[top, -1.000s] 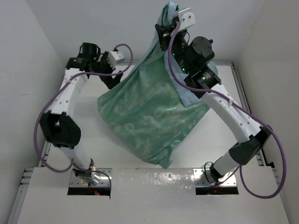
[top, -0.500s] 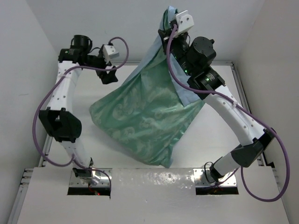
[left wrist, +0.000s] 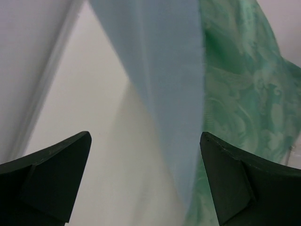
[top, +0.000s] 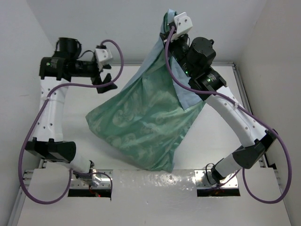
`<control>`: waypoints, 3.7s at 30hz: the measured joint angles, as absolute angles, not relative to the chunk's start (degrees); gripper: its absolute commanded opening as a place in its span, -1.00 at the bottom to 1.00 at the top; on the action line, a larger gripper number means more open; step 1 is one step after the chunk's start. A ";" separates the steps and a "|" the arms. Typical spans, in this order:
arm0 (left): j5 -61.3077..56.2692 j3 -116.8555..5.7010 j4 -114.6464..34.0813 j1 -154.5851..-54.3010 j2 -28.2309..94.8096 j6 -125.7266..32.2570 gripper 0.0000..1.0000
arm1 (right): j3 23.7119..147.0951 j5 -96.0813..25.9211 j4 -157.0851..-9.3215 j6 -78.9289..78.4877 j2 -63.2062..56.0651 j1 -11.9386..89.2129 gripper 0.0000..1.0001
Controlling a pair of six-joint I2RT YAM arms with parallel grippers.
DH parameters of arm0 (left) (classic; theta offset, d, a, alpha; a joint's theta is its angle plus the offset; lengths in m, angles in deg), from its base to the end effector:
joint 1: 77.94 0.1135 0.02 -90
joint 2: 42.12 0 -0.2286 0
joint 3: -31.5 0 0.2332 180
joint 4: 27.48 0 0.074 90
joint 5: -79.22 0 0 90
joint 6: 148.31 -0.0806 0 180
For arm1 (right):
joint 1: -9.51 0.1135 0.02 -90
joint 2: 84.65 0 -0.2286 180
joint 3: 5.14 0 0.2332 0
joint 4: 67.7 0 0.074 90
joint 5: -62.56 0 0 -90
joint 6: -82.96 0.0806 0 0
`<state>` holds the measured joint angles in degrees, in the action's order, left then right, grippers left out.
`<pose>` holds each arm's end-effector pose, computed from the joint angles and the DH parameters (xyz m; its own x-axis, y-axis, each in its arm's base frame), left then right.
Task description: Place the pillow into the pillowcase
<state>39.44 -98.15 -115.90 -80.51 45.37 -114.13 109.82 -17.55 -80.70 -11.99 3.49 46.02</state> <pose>0.2666 -0.0740 0.4077 0.0574 0.5273 -0.8478 0.9114 0.3189 0.2600 0.3053 0.2088 0.4838 0.2303 0.0647 -0.9710 -0.4338 0.9000 -0.0429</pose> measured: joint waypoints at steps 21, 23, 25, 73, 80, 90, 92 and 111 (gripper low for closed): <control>3.50 -85.03 -96.84 -89.89 47.38 -96.73 -1.00 | 110.96 -14.25 -83.43 -11.20 3.88 44.78 -1.00; -2.07 -97.95 -95.62 -89.10 54.26 -94.50 -1.00 | 116.77 -13.99 -85.92 -8.51 7.57 41.85 -1.00; -5.70 -115.39 -94.81 -88.51 62.74 -93.34 -1.00 | 125.80 -14.20 -89.20 -4.73 13.13 37.69 -1.00; -17.28 -70.28 -79.29 -87.55 68.93 -94.24 0.77 | 60.75 -12.67 -91.21 21.21 6.98 28.03 -1.00; -17.50 -72.90 -79.69 -80.16 68.56 -93.08 0.99 | 58.98 -20.06 -84.59 23.34 15.95 37.04 -1.00; -8.85 -90.08 -84.56 -102.83 64.40 -90.17 0.99 | 53.47 -19.82 -87.54 23.25 -2.92 44.73 0.19; -7.64 -89.36 -85.28 -110.78 64.97 -90.06 0.99 | 51.81 -18.27 -89.42 24.32 -8.53 39.40 0.55; -32.95 -84.00 -77.30 -124.23 81.74 -82.19 -0.11 | 38.24 -9.92 -99.30 32.56 -27.35 35.88 0.49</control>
<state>-32.95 -84.00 -77.30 -124.23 81.74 -82.19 38.24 -9.92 -99.30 32.56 -27.35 35.88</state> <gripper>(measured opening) 0.777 0.842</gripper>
